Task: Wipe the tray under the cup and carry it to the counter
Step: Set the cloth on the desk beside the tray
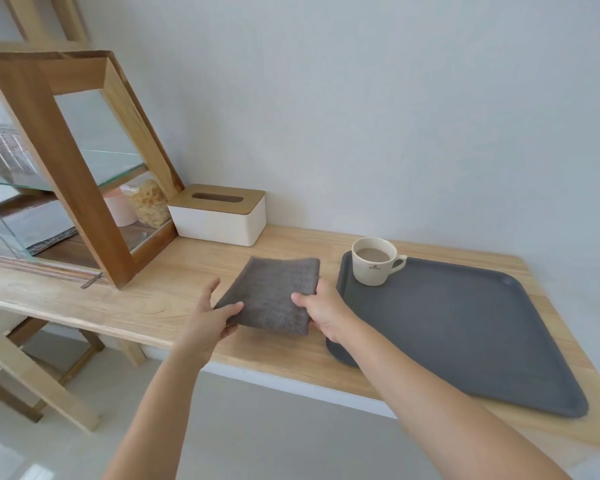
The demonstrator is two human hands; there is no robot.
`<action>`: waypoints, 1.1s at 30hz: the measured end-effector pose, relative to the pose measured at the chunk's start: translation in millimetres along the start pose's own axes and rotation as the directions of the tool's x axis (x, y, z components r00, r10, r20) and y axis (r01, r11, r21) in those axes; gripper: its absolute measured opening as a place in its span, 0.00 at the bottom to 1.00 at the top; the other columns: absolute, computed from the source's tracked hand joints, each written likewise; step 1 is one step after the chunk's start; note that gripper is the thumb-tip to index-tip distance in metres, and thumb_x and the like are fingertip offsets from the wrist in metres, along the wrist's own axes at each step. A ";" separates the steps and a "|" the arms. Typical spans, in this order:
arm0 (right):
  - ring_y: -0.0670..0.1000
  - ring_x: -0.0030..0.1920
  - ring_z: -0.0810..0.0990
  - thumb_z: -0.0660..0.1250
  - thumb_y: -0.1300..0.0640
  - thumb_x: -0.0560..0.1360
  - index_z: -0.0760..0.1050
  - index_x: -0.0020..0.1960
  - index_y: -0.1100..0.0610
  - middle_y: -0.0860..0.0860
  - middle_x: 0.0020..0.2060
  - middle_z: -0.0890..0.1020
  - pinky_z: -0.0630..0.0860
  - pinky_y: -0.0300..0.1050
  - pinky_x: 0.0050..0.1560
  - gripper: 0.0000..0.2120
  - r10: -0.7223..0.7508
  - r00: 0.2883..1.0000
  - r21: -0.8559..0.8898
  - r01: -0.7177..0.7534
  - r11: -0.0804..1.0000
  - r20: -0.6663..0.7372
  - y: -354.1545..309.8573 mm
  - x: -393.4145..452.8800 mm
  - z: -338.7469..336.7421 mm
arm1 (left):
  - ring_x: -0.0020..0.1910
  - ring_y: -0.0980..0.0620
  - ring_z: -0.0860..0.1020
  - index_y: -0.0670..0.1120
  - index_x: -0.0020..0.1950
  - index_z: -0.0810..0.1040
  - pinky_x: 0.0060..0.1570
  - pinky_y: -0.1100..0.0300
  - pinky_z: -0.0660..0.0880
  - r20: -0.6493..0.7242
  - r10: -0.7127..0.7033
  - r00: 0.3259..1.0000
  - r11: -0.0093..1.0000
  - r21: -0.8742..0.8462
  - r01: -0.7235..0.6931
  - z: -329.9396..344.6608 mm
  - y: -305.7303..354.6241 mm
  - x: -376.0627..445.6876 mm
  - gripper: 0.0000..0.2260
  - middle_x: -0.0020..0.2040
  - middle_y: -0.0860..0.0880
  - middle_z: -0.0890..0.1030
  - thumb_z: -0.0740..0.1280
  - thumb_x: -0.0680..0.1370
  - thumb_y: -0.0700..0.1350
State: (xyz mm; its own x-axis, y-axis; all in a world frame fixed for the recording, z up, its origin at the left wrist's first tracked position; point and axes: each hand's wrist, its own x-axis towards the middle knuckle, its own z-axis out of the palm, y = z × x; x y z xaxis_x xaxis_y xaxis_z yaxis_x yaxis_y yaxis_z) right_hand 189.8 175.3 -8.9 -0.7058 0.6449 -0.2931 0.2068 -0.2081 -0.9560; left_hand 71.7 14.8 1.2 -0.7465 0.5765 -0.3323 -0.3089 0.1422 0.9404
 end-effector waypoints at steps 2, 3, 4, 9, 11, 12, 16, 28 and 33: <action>0.56 0.60 0.78 0.71 0.63 0.73 0.69 0.61 0.59 0.55 0.60 0.78 0.77 0.54 0.61 0.19 0.038 0.995 -0.200 -0.056 0.978 -0.090 6.6 2.2 2.8 | 0.49 0.45 0.80 0.52 0.74 0.63 0.46 0.54 0.78 -0.069 0.060 0.996 0.956 0.290 -0.037 -1.4 -9.4 0.1 0.31 0.51 0.44 0.78 0.69 0.75 0.37; 0.55 0.60 0.77 0.72 0.63 0.72 0.68 0.63 0.58 0.55 0.59 0.78 0.77 0.51 0.60 0.22 0.017 0.993 -0.298 -0.050 0.953 -0.114 7.2 1.6 3.2 | 0.48 0.45 0.80 0.51 0.74 0.64 0.46 0.53 0.77 -0.092 0.088 0.992 0.921 0.386 -0.046 -0.5 -14.2 -1.4 0.30 0.51 0.44 0.79 0.70 0.74 0.38; 0.55 0.59 0.77 0.72 0.62 0.72 0.67 0.65 0.58 0.55 0.58 0.77 0.77 0.50 0.58 0.24 -0.020 0.992 -0.387 -0.029 0.922 -0.122 6.3 -0.6 3.0 | 0.49 0.45 0.79 0.50 0.74 0.64 0.46 0.52 0.77 -0.111 0.108 0.988 0.885 0.463 -0.045 1.8 -18.0 -4.2 0.30 0.54 0.43 0.79 0.70 0.74 0.39; 0.51 0.53 0.79 0.67 0.57 0.77 0.73 0.64 0.57 0.54 0.54 0.81 0.74 0.42 0.50 0.16 -0.237 0.963 -0.565 0.125 0.816 -0.129 -11.6 -20.6 -32.7 | 0.70 0.37 0.62 0.47 0.77 0.57 0.67 0.43 0.65 -0.203 0.328 0.923 0.626 0.778 -0.052 21.3 -15.2 -5.9 0.34 0.73 0.39 0.61 0.69 0.74 0.43; 0.52 0.49 0.82 0.65 0.59 0.77 0.76 0.59 0.57 0.55 0.49 0.83 0.75 0.41 0.46 0.12 -0.333 0.905 -0.510 0.160 0.845 -0.267 -19.6 -25.6 -64.9 | 0.72 0.40 0.61 0.45 0.76 0.60 0.68 0.46 0.63 -0.143 0.453 0.880 0.645 0.734 -0.212 40.8 0.9 -3.7 0.31 0.75 0.41 0.60 0.68 0.76 0.42; 0.52 0.48 0.81 0.64 0.60 0.77 0.76 0.58 0.58 0.54 0.47 0.83 0.75 0.40 0.43 0.11 -0.367 0.857 -0.486 0.163 0.859 -0.361 -23.2 -26.0 -82.8 | 0.72 0.42 0.63 0.45 0.75 0.61 0.68 0.48 0.64 -0.086 0.486 0.870 0.656 0.693 -0.299 53.5 8.6 -1.3 0.29 0.75 0.43 0.62 0.68 0.77 0.42; 0.52 0.51 0.78 0.68 0.65 0.73 0.71 0.64 0.59 0.52 0.50 0.79 0.77 0.48 0.54 0.20 -0.376 0.736 -0.454 0.104 0.885 -0.563 -28.2 -11.8 -147.1 | 0.73 0.50 0.66 0.47 0.75 0.63 0.71 0.49 0.66 0.234 0.384 0.893 0.733 0.511 -0.449 114.8 19.9 27.8 0.32 0.73 0.49 0.68 0.72 0.73 0.43; 0.54 0.52 0.84 0.74 0.63 0.70 0.78 0.58 0.53 0.55 0.49 0.85 0.81 0.47 0.52 0.18 -0.174 0.930 -0.326 0.063 0.943 -0.324 -8.5 30.7 -187.0 | 0.60 0.47 0.78 0.44 0.66 0.73 0.59 0.53 0.75 0.385 0.181 0.905 0.890 0.327 -0.318 215.4 -6.6 82.9 0.28 0.58 0.48 0.80 0.75 0.68 0.33; 0.53 0.46 0.87 0.74 0.63 0.70 0.79 0.54 0.56 0.56 0.43 0.87 0.81 0.51 0.57 0.13 -0.203 0.929 -0.299 0.107 0.948 -0.311 -3.9 25.1 -194.9 | 0.59 0.49 0.79 0.46 0.65 0.74 0.61 0.52 0.75 0.410 0.193 0.892 0.883 0.324 -0.340 216.9 -9.8 81.5 0.27 0.58 0.50 0.80 0.76 0.67 0.34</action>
State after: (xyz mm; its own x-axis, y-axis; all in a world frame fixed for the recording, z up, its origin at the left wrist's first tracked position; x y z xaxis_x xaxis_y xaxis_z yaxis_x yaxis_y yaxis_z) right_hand 303.3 335.6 -15.2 -0.4867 0.8697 -0.0825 0.3229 0.0913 -0.9420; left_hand 141.7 234.9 -19.6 -0.4838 0.8710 -0.0852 0.1718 0.1900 0.9666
